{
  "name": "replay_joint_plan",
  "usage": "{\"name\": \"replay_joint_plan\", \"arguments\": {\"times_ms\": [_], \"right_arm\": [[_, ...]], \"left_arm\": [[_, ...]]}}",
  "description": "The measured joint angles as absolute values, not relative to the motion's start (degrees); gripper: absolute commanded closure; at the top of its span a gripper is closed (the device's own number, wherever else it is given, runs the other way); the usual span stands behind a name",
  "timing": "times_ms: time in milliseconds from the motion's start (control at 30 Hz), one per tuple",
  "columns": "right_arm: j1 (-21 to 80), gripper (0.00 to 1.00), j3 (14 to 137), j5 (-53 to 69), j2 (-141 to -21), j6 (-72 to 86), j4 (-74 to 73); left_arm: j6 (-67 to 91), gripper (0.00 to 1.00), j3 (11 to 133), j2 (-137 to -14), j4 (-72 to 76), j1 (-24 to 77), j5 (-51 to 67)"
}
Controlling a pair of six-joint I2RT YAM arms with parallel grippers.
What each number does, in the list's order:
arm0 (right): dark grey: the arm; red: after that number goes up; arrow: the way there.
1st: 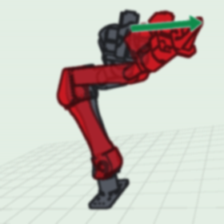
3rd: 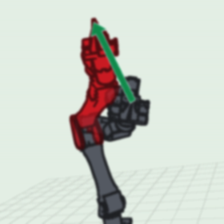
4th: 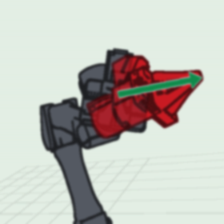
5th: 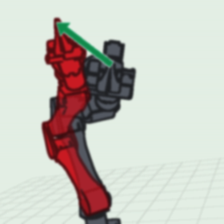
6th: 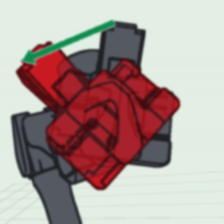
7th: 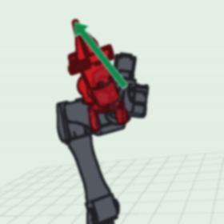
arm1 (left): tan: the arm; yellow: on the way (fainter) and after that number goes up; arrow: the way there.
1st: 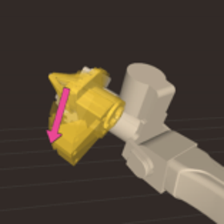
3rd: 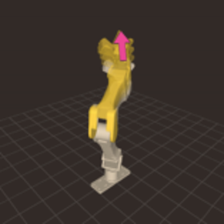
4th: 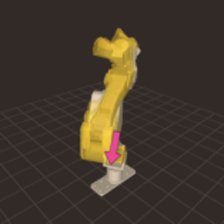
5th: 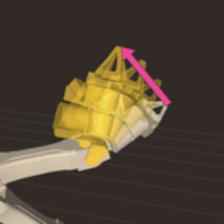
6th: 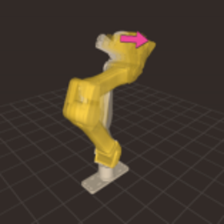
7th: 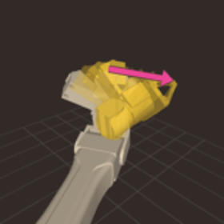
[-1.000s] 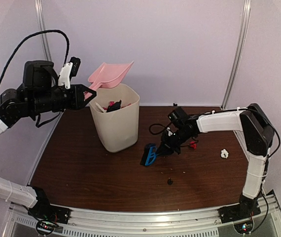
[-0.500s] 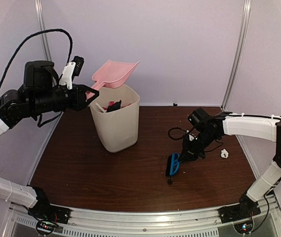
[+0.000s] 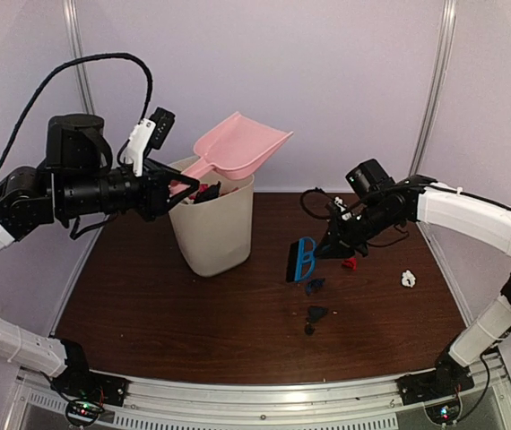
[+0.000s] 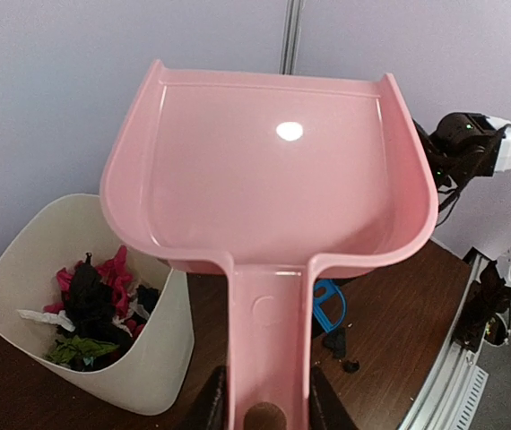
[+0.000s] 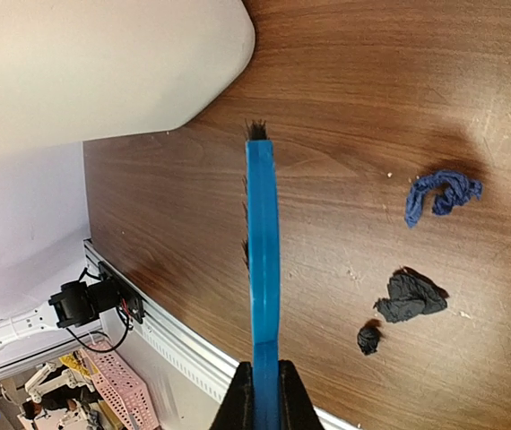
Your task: Sweep away the paper scraps from the table
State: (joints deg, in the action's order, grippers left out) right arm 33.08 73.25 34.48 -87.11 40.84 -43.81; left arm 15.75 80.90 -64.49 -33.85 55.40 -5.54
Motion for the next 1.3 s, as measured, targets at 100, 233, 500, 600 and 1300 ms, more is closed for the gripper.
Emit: {"name": "replay_joint_plan", "arguments": {"times_ms": [100, 233, 500, 600, 1300], "right_arm": [[33.26, 1.00, 74.35, 35.75, -90.11, 40.82, -42.19], [34.22, 1.00, 77.97, 36.64, -96.75, 39.79, -42.13], [35.00, 1.00, 81.97, 35.22, -102.02, 36.88, -43.55], [34.59, 1.00, 81.87, 33.08, -102.04, 35.59, -45.06], [14.87, 1.00, 84.07, 11.92, -92.86, 24.08, -51.77]], "left_arm": [[14.39, 1.00, 80.90, -64.77, -33.87, 58.41, -5.56], [13.26, 1.00, 80.88, -65.58, -34.26, 62.00, -5.87], [12.32, 1.00, 80.53, -70.08, -36.38, 69.19, -9.08], [12.40, 1.00, 78.87, -71.20, -37.41, 70.59, -9.87], [15.31, 1.00, 69.04, -71.18, -42.59, 71.26, -10.83]]}}
